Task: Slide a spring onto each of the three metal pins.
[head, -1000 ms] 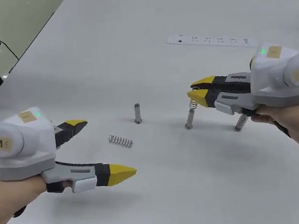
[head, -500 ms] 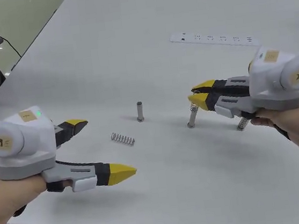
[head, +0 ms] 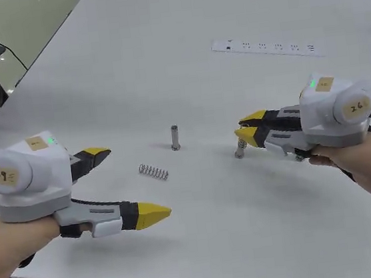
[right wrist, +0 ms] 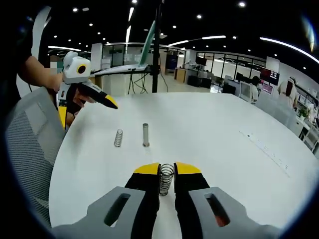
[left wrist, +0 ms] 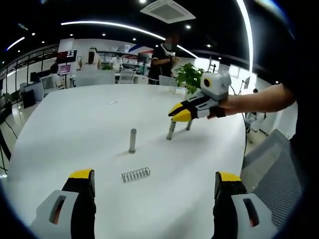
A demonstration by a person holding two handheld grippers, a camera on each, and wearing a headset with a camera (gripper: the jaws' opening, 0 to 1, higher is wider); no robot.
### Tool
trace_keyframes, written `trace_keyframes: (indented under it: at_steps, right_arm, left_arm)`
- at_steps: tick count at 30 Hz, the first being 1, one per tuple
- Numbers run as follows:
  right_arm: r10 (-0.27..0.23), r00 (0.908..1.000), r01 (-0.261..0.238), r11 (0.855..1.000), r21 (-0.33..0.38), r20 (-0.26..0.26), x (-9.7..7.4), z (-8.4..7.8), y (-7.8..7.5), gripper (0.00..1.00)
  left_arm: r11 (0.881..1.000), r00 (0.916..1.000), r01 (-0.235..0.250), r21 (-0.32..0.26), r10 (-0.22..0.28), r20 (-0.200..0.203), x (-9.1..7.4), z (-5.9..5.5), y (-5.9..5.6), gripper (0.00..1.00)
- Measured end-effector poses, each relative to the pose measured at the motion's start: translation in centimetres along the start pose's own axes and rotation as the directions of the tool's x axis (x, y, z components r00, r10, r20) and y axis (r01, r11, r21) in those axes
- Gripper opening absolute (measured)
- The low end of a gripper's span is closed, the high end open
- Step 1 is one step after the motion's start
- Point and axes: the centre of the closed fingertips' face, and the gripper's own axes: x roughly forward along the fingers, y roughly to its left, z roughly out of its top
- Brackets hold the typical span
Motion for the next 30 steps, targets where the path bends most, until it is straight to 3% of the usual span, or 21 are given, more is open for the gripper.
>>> trace_keyframes:
  at_steps: [11,12,22,30]
  right_arm:
    - [-0.006,0.9975,0.007,1.0,0.013,-0.071,0.6,-2.3,0.3,0.08]
    - [-0.009,0.9984,0.01,1.0,0.017,-0.055,0.6,-2.1,0.3,0.08]
    - [-0.021,0.9973,0.025,0.998,0.054,-0.07,0.6,-2.4,-0.6,0.09]
    - [-0.029,0.9986,0.033,0.995,0.091,-0.044,0.1,-1.8,-0.8,0.19]
  left_arm:
    - [1.0,1.0,0.001,-0.004,-0.001,-0.002,0.0,-0.2,-0.1,0.97]
    - [1.0,1.0,0.0,-0.004,0.0,-0.001,0.0,-0.2,-0.1,0.97]
    - [1.0,1.0,0.005,0.001,-0.005,0.002,0.1,0.1,-0.2,0.97]
    - [1.0,0.9999,0.01,0.006,-0.01,-0.002,0.2,0.3,-0.3,0.97]
